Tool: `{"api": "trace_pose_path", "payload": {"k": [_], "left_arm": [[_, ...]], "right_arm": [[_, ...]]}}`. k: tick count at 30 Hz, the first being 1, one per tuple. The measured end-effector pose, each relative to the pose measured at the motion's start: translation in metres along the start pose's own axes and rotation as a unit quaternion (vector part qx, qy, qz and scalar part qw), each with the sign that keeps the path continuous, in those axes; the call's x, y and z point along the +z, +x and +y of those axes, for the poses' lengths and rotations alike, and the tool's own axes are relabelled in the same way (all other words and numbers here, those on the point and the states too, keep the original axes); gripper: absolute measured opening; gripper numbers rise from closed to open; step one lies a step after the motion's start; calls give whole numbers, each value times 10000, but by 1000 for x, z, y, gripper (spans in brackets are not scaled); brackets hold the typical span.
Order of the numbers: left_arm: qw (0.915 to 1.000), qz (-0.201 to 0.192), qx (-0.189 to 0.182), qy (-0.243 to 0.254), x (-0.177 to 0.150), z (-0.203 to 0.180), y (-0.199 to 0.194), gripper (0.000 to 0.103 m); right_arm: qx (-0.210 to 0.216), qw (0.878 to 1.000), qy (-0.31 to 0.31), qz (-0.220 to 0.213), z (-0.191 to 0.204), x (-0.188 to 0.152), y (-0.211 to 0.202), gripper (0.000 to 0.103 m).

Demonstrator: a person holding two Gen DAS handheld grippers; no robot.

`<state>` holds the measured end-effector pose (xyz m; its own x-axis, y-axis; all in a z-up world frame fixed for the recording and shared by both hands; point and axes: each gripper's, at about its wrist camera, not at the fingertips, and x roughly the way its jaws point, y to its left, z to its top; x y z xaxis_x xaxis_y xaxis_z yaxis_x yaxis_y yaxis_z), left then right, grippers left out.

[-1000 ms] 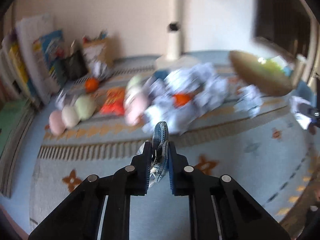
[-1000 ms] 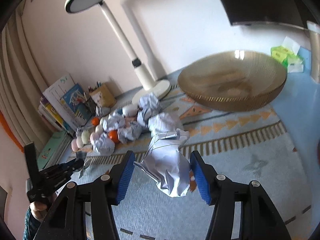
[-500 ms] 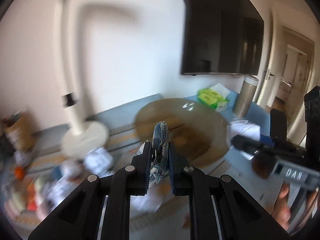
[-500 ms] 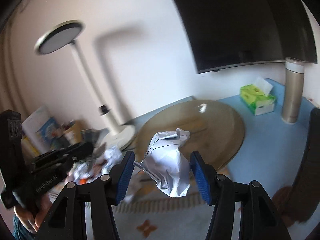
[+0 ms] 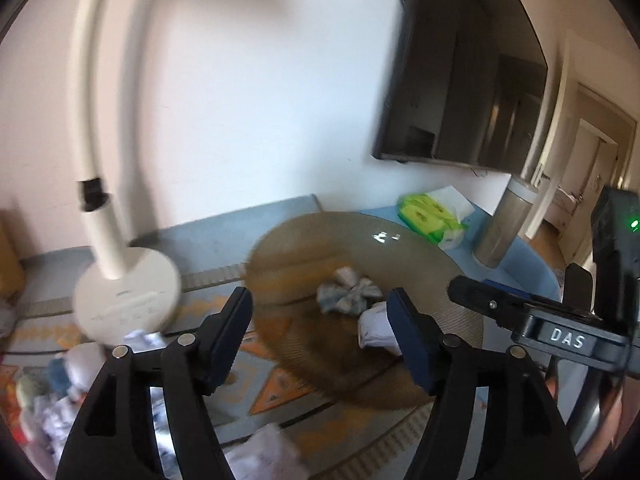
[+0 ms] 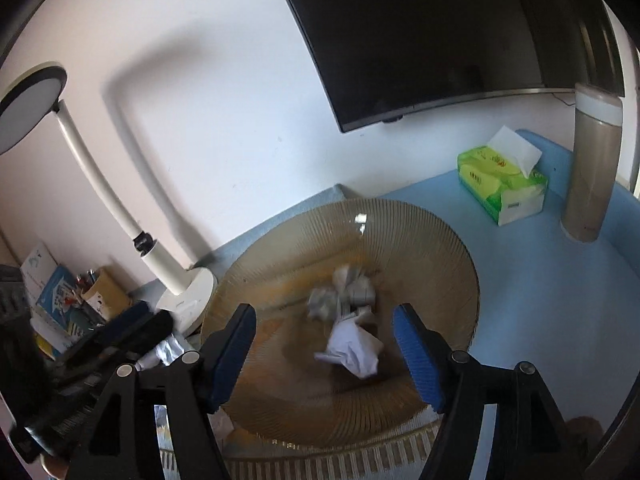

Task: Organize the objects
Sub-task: 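Drop the cloth and paper ball into the amber bowl with both grippers, then grasp the pastel plush skewer with left gripper while right grasps a paper ball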

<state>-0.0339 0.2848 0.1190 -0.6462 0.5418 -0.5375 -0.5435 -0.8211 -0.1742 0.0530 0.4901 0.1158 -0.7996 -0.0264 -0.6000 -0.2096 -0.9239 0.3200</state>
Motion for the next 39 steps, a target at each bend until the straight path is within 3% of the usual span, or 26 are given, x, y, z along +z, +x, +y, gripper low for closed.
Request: {"api": "trace_pose_path", "payload": {"k": [3,5,10,13,16,18,21,24,26,28,32,35,39], "left_arm": [[9997,-118,146,-166,-9,21,-32,69],[9988,-232,271,-323,-19,39,-61,82],[9886,-738,1029,-814,-50,98,-153,97],[9699,-598,2099,-1080,-81,144,-196,97],[9502,-356,2795,-1330,-123,193,-218,97],[9414,-162,3004,-1525,-149,220,-223,97],[9368,142,3020,-1762,-180,248,-221,97],[9327,75,3027,-1958,-196,261,-221,97],[9305,14,2945,-2178,-201,266,-217,97],[9288,204,2839,-2373,-210,274,-212,97],[9290,189,2741,-2481,-210,278,-212,97],[9341,275,2515,-2519,-206,286,-212,97],[9356,391,2823,-2087,-176,312,-205,101]], "right_arm": [[198,9997,-112,72,14,-14,-9,70],[298,9991,-288,100,31,-26,-19,70],[667,9956,-629,168,73,-50,-32,72],[921,9936,-618,217,96,-80,-32,93],[927,9928,-695,296,110,-113,-20,94],[872,9918,-903,251,120,-138,-12,94],[811,9870,-1365,241,137,-164,-3,94],[541,9794,-1945,99,157,-174,-5,95],[385,9764,-2114,230,162,-179,3,100],[344,9747,-2181,350,164,-180,9,100],[297,9765,-2099,378,159,-178,11,100],[339,9811,-1853,446,150,-172,13,100],[425,9878,-1381,575,134,-162,20,100]]}}
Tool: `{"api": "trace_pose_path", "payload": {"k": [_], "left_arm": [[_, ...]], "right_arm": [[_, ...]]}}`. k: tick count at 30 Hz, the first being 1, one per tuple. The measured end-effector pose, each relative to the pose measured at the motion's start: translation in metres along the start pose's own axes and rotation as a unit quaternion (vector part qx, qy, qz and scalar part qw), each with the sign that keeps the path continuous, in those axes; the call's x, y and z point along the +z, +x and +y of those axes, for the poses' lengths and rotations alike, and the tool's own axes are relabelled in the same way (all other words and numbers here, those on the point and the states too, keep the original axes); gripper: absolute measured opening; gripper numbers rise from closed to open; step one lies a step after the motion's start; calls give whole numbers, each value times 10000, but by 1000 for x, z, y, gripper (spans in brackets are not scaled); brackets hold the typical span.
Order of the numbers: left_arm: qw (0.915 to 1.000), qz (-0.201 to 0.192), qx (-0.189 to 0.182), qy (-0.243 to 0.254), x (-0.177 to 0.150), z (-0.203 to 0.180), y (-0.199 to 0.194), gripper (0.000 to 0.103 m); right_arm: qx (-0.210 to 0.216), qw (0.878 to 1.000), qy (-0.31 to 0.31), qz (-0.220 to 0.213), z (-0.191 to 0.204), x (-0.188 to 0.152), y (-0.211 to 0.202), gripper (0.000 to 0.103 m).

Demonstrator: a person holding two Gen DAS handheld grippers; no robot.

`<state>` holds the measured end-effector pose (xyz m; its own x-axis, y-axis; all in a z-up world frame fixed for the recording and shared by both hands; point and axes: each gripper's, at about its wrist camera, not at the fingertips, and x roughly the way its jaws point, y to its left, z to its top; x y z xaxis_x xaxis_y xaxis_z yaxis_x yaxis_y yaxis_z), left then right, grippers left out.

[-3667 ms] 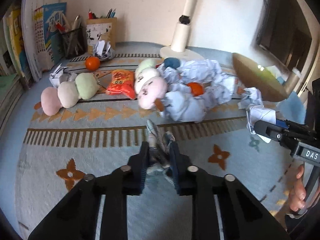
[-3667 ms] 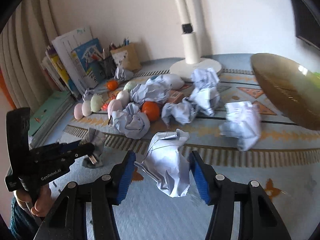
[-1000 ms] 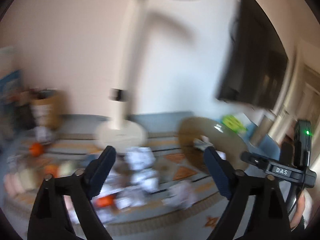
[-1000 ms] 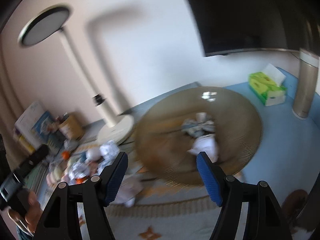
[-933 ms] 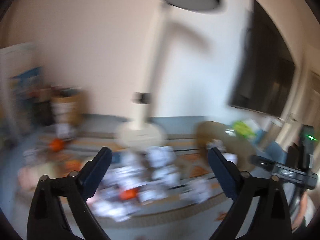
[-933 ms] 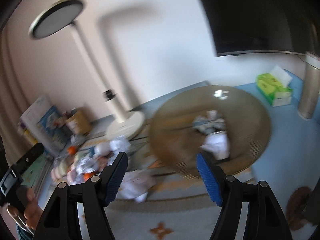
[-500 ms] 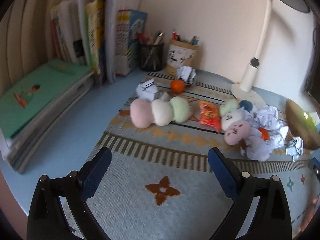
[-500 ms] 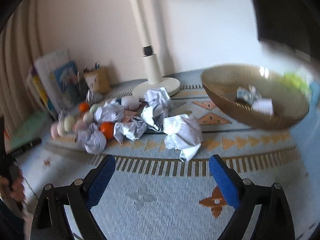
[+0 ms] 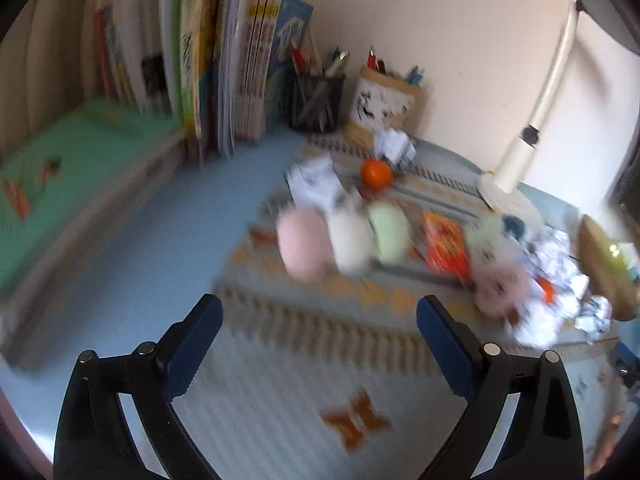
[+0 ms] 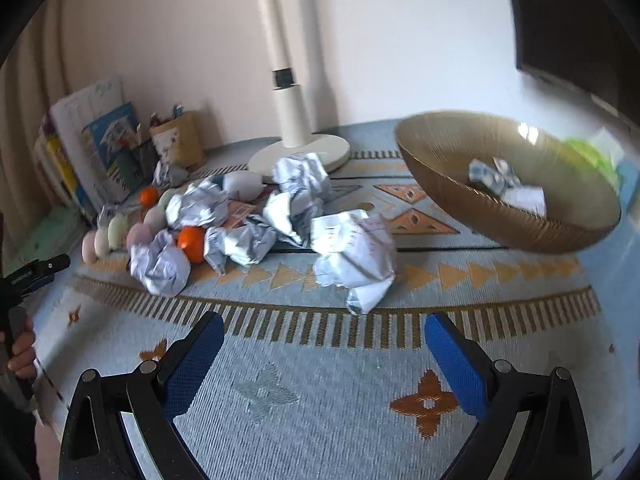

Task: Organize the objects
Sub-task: 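Grasp the pastel plush skewer with left gripper while right grasps a paper ball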

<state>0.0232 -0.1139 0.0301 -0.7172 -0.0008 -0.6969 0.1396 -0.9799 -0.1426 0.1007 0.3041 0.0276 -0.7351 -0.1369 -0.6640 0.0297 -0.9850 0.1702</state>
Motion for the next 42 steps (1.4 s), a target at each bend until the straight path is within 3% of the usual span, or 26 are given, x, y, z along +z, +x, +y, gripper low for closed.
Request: {"api": "trace_pose_path", "payload": {"k": [3,5,7,9,12,13,16,19,22,24,28,30,34,36,38,41,42], "left_arm": [[9990,310,232,221,21,4,41,102],[9979,547,129,331,23,2,60,99],[9961,732,-195,443,23,-5,67,97],[9939,602,-645,656,21,-16,54,97],[9785,868,-1571,1014,10,-33,36,97],[9762,869,-1611,1167,5,-38,30,97],[9754,775,-1436,1485,-8,-43,11,98],[9860,654,-941,1215,1,-28,11,98],[9877,681,-1009,982,14,-27,20,97],[9870,682,-956,1101,20,-38,28,97],[9876,790,-773,1117,23,-59,48,83],[9902,861,-606,918,24,-58,59,82],[9914,859,-531,837,21,-57,66,78],[9912,844,-490,895,22,-58,66,74],[9909,812,-447,977,21,-61,65,68],[9907,735,-374,1087,21,-67,64,48],[9906,722,-375,1101,20,-68,63,46]], "right_arm": [[16,9996,287,-8,-11,4,1,100],[95,9990,434,62,-17,5,5,100],[112,9984,546,136,-21,6,8,100],[106,9980,592,182,-23,6,10,100],[133,9980,592,159,-23,6,8,100],[152,9980,594,145,-23,6,8,100],[182,9973,701,97,-27,6,6,100],[227,9963,823,84,-33,6,5,100],[180,9955,926,49,-36,6,4,100],[140,9953,959,55,-37,9,3,100],[31,9961,877,-48,-39,28,3,100],[-137,9968,788,-57,-39,37,6,100],[-98,9977,575,339,-32,43,33,100],[-196,9979,435,447,-26,40,44,92],[-201,9974,347,604,-20,38,56,70],[-363,9972,180,627,-14,37,60,51],[-339,9975,158,603,-14,37,59,51]]}}
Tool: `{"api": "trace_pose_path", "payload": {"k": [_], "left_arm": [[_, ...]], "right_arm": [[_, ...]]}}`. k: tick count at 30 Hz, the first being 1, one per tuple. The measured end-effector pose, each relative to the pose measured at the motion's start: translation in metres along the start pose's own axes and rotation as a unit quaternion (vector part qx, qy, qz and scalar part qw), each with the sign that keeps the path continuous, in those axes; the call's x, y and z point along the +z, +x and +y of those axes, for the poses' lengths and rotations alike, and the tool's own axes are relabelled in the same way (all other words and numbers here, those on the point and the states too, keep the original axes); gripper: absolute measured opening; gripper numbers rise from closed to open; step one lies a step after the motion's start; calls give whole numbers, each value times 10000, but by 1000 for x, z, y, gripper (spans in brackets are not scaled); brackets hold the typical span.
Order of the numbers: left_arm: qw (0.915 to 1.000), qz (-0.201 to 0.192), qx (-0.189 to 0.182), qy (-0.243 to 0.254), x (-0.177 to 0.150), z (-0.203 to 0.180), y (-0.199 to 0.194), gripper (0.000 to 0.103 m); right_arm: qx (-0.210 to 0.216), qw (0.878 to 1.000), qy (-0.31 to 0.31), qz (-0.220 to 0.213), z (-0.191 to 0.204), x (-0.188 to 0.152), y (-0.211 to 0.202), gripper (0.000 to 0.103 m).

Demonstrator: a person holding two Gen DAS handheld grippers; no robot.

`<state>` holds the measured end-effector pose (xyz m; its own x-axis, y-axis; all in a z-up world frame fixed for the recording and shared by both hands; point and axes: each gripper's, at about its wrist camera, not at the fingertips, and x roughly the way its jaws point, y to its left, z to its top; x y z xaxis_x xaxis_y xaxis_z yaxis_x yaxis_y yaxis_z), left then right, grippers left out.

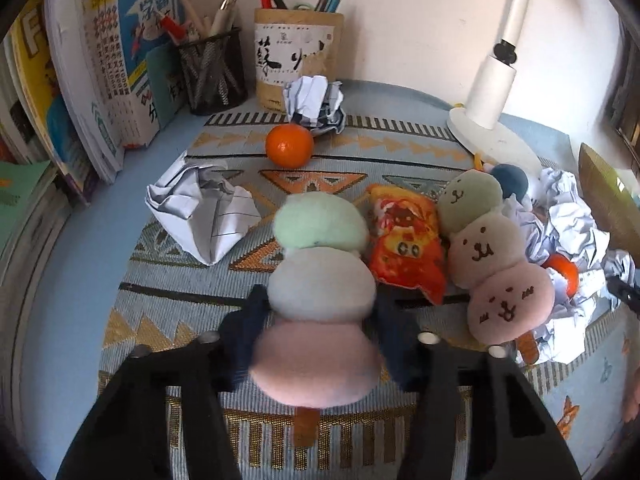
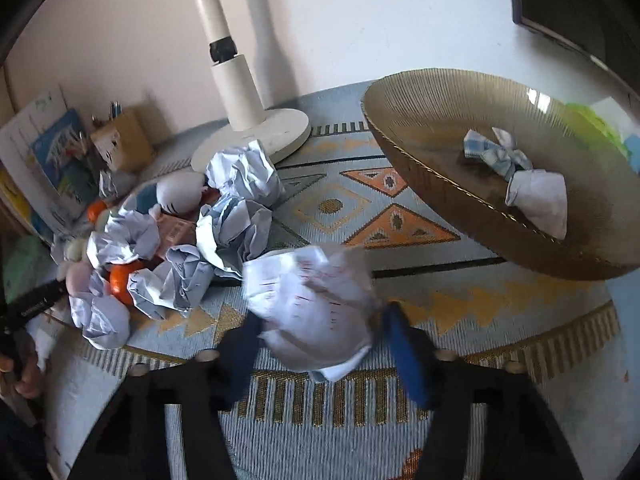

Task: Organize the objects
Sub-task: 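Grasp the pastel plush skewer with left gripper while right grasps a paper ball, then carry both items over the amber bowl and open both grippers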

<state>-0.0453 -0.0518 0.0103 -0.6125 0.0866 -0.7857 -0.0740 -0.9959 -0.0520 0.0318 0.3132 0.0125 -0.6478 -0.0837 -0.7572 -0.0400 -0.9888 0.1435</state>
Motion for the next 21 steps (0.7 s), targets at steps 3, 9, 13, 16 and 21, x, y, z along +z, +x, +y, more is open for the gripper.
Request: {"api": "trace_pose_path", "payload": {"k": [3,9,13,16,21], "left_arm": [[9999,-125,-89,-61,-5,-1,-11,43],[9980,-538,-333,-63,-22,-16,-58,43],[9954,-698,-642,-125,-38,-34,-85,43],[9936,-753,-838,-23,-51,-55,-99,43],[9912,-773,-1059,188,-60,-90,-109,43]], "right_arm": [[97,9998,-41,-141,2,-4,-11,48],[177,9992,-155,-328,12,-21,-41,48],[168,9988,-242,-390,19,-34,-59,48],[195,9985,-248,-439,20,-41,-70,48],[135,9976,-297,-612,18,-49,-95,48]]}}
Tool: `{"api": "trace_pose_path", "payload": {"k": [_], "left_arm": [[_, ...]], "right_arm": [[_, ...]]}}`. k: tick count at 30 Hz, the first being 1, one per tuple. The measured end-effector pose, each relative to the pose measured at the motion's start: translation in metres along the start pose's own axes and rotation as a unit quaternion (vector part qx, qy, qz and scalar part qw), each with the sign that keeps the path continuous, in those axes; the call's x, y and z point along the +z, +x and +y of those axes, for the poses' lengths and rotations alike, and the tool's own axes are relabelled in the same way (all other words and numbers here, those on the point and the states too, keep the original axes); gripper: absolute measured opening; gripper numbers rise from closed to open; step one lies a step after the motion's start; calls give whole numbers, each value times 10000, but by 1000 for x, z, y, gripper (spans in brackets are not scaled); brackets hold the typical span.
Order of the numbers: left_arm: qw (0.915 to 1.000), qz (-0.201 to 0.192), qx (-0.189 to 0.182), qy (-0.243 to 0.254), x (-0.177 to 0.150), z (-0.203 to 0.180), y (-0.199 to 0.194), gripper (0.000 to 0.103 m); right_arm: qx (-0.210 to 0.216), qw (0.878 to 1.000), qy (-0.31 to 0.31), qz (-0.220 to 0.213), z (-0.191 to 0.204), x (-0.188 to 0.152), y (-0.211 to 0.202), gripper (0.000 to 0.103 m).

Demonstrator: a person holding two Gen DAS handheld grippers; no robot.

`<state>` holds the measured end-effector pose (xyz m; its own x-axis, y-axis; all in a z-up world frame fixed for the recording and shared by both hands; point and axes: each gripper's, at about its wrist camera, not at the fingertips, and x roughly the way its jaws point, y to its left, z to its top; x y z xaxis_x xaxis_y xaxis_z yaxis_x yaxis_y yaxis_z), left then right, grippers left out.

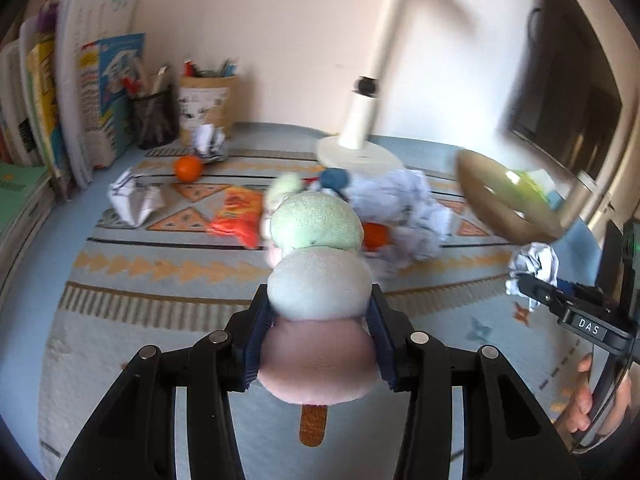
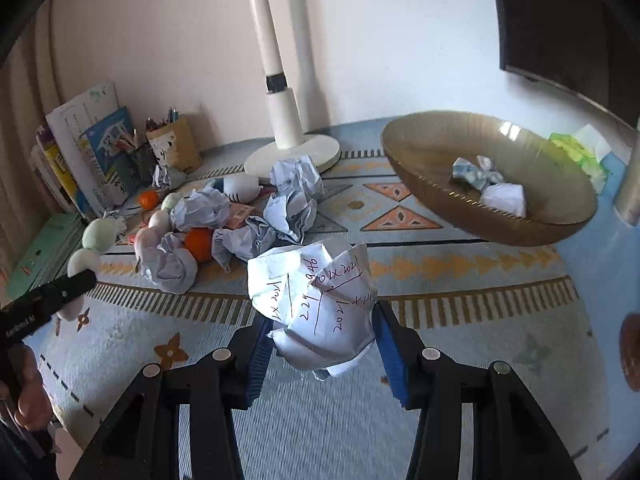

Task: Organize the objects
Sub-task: 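Carry both items over the amber bowl and open both grippers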

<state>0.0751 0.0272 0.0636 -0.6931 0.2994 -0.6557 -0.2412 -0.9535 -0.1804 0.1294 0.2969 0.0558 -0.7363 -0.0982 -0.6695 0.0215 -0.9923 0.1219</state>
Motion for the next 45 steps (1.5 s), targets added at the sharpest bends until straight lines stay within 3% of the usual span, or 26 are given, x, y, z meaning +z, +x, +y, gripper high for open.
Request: {"api": "trace_pose_path", "payload": {"k": [7,12,23,28,35,36,38,41,45], "left_arm": [[9987,-119,-388,297,20,-58,3,43],[9957,-241,-724,518,49,-115,24,43],[9871,-220,-1283,929,113,-229,106,43],[9861,-61,-1366,945,124,-250,143,43],[9860,-4,-1409,888,133,-263,178,43],[9865,-27,-1391,861,136,-263,183,44],[9868,-87,-1362,875,138,-264,190,51],[9879,143,-1313,809,142,-257,200,55],[9893,84,-1346,555,138,-232,181,55]], "right_arm": [[-159,9990,71,-412,-21,14,-39,48],[-428,9960,305,-722,-63,42,-57,48],[-1148,9840,1148,-732,-166,116,-33,48],[-1255,9752,1666,-744,-194,127,-12,48],[-1422,9746,1655,-498,-209,141,31,48],[-1408,9745,1673,-511,-211,144,36,51],[-1358,9756,1628,-565,-216,151,46,77],[-1431,9752,1634,-421,-221,153,53,79],[-1361,9760,1637,-463,-206,145,37,79]]}}
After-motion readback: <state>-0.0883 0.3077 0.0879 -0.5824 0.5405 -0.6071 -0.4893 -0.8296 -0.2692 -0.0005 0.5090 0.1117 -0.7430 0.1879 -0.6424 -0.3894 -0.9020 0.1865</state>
